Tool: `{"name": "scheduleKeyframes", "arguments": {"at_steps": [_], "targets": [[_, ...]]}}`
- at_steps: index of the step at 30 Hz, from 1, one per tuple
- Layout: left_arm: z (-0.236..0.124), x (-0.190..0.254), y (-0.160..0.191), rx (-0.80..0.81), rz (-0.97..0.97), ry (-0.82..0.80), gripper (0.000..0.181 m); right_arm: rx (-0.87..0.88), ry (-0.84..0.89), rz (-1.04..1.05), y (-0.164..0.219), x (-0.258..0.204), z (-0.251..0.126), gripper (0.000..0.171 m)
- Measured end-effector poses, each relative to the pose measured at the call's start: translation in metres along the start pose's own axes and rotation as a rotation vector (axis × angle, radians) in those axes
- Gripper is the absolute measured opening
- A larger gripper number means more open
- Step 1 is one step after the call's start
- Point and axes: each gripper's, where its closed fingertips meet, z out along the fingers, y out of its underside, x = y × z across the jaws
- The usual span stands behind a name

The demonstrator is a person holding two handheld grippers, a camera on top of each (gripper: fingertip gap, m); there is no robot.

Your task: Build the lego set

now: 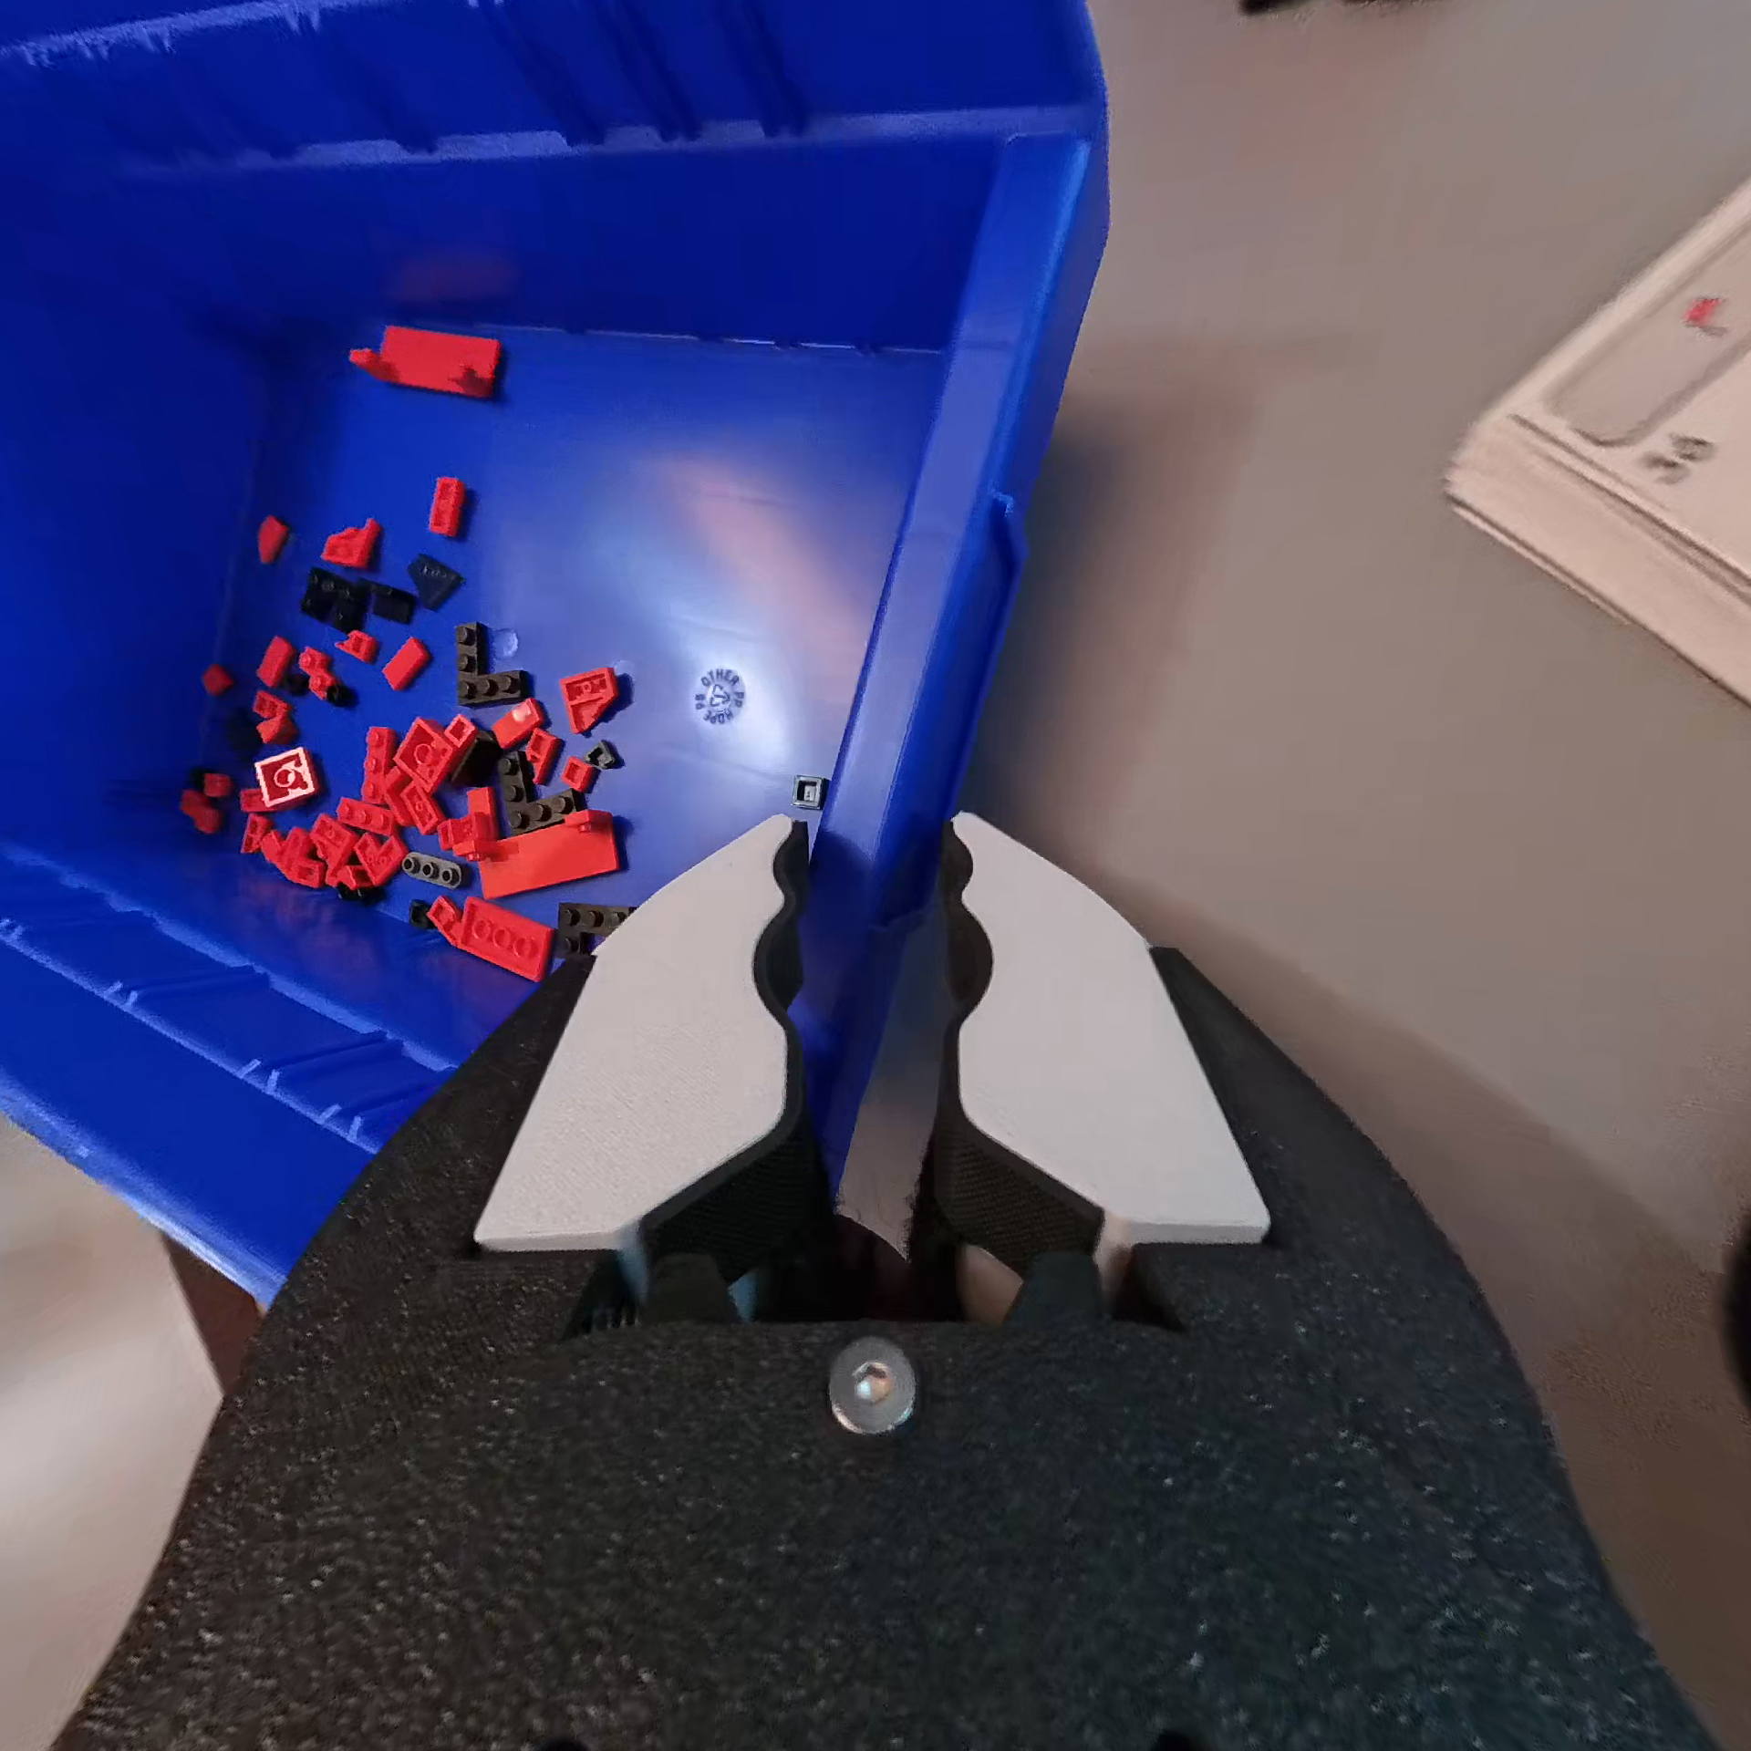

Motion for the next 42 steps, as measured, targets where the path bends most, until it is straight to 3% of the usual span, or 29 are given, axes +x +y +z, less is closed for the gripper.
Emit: {"name": "scheduleKeyframes", "arguments": {"at_steps": [15,20,22,26,29,32,35,38,42], "targets": [[-0.051,0.087,0.016,0.036,-0.154,-0.010,0.025,-0.023,-0.010,0.028,0.003,0.001,0.001,0.013],[-0.059,0.092,0.015,0.025,-0.225,0.082,0.024,-0.027,-0.014,0.010,0.004,-0.002,0.001,0.013],[-0.072,0.085,0.001,0.100,-0.235,0.120,0.028,-0.026,-0.016,0.007,0.004,-0.003,0.001,0.013],[-0.101,0.054,-0.028,0.200,-0.037,0.153,0.034,-0.024,-0.022,0.000,0.004,-0.005,0.001,0.013],[-0.088,0.011,-0.028,0.099,0.208,0.134,0.029,-0.032,-0.031,-0.013,0.005,-0.007,0.001,0.013],[-0.054,-0.001,-0.020,0.012,0.376,0.307,0.022,-0.042,-0.035,-0.036,0.006,-0.011,0.002,0.013],[-0.023,0.002,0.000,-0.124,0.438,0.437,0.022,-0.053,-0.036,-0.054,0.008,-0.013,0.002,0.013],[-0.007,-0.003,0.013,-0.230,0.495,0.420,0.022,-0.059,-0.038,-0.058,0.008,-0.013,0.003,0.013],[-0.004,0.001,0.004,-0.232,0.527,0.401,0.019,-0.059,-0.045,-0.051,0.008,-0.013,0.003,0.013]]}}
